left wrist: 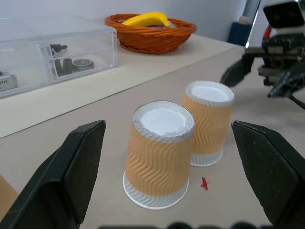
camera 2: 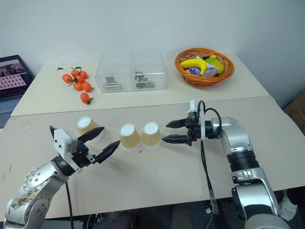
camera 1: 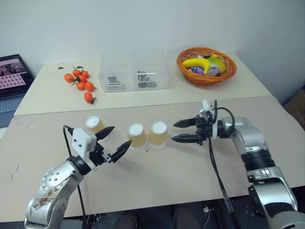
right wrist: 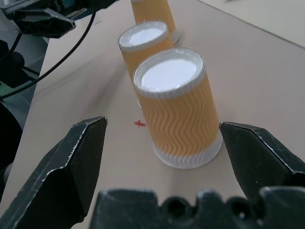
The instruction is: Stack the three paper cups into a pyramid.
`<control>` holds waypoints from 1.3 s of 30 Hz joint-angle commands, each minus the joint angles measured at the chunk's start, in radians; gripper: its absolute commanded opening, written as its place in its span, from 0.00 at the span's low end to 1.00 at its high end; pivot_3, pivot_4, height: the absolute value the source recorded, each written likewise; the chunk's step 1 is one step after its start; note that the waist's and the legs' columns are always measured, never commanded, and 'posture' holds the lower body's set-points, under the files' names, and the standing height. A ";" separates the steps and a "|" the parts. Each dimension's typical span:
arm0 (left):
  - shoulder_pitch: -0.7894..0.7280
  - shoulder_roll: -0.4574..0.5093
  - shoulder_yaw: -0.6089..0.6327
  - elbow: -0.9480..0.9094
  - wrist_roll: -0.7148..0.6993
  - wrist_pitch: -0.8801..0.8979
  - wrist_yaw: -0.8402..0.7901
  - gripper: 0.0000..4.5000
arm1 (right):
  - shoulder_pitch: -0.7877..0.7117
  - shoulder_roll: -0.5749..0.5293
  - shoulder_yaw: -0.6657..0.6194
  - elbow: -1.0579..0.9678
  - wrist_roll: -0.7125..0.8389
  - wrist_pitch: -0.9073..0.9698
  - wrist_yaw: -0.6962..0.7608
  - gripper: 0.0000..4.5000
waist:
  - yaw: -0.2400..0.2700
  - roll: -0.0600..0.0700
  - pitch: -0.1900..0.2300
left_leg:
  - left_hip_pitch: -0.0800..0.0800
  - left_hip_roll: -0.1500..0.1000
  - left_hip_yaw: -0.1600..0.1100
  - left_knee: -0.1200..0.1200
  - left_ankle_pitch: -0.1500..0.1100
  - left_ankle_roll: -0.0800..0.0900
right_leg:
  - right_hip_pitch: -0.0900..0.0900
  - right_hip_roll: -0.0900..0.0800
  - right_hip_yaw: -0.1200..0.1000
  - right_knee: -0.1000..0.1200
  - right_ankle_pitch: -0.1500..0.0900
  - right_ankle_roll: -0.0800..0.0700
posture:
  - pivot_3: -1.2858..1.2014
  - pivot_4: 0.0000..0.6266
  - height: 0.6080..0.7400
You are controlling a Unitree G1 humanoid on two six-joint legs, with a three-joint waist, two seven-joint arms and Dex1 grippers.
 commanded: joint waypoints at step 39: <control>-0.242 0.013 0.110 0.423 0.061 0.006 0.081 1.00 | 0.263 -0.158 -0.292 -0.636 0.287 0.174 -0.339 0.98 | 0.028 -0.001 0.000 | -0.001 0.000 0.000 0.000 0.000 0.000 | 0.000 0.000 -0.001 -0.002 0.000 0.000 | 0.52 0.24 0.99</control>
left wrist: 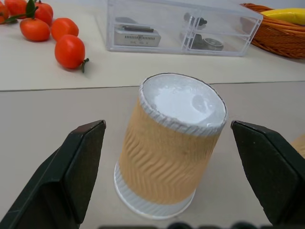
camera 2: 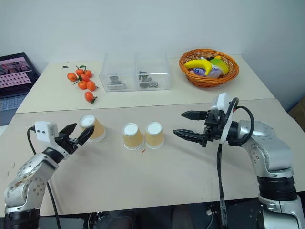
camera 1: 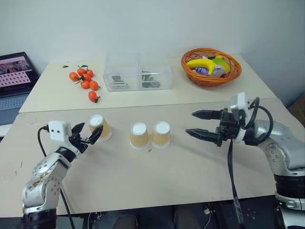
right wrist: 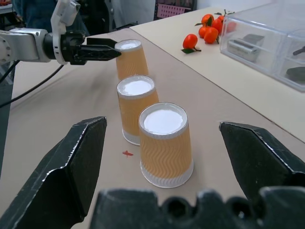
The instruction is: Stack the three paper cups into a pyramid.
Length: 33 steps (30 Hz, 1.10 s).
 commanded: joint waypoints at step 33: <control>-0.674 0.090 -0.177 0.030 -0.248 0.396 -0.365 0.69 | 0.140 -0.013 -0.092 -0.170 0.092 0.010 -0.129 1.00 | -0.019 -0.001 0.000 | -0.007 -0.002 -0.001 0.005 0.002 -0.003 | -0.004 -0.001 0.000 0.000 0.002 0.004 | 0.52 0.24 0.99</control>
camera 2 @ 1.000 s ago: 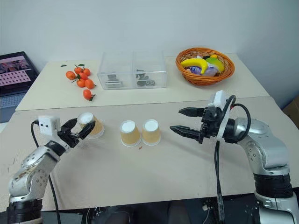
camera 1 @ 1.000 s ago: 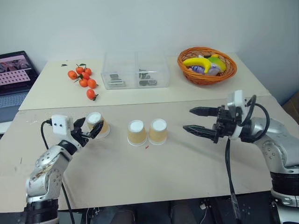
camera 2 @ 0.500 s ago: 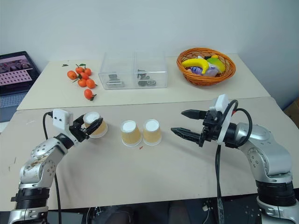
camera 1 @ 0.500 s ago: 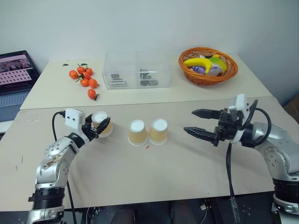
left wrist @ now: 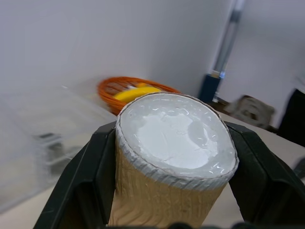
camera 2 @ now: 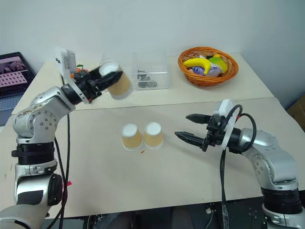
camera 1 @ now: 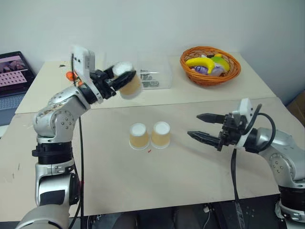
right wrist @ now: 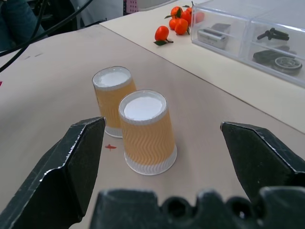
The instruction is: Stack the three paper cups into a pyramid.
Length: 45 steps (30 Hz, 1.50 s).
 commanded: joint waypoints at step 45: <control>-0.021 -0.013 -0.177 0.113 0.152 -0.093 -0.306 1.00 | 0.163 0.013 -0.054 -0.202 0.129 -0.010 -0.120 1.00 | 0.017 0.000 0.000 | 0.001 0.000 0.000 0.008 -0.003 0.006 | 0.003 0.000 0.000 0.005 0.000 0.000 | 0.52 0.24 0.99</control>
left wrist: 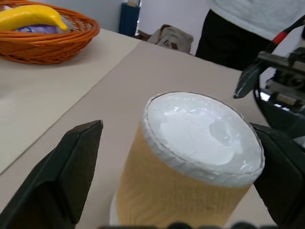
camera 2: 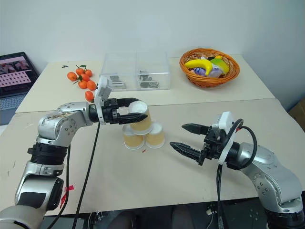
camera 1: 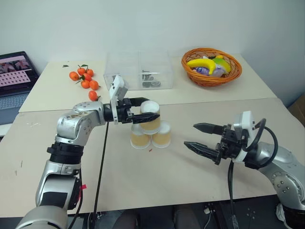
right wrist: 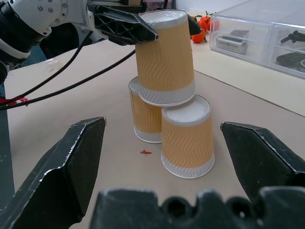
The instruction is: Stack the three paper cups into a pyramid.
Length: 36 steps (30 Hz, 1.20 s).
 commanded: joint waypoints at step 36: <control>0.747 -0.117 0.500 -0.471 -0.021 -0.107 0.738 1.00 | -0.022 0.068 -0.096 0.377 -0.239 -0.203 -0.105 1.00 | 0.025 -0.001 -0.001 | 0.003 0.000 0.001 0.001 0.000 -0.001 | 0.002 0.000 0.001 -0.003 0.001 -0.001 | 0.52 0.24 0.99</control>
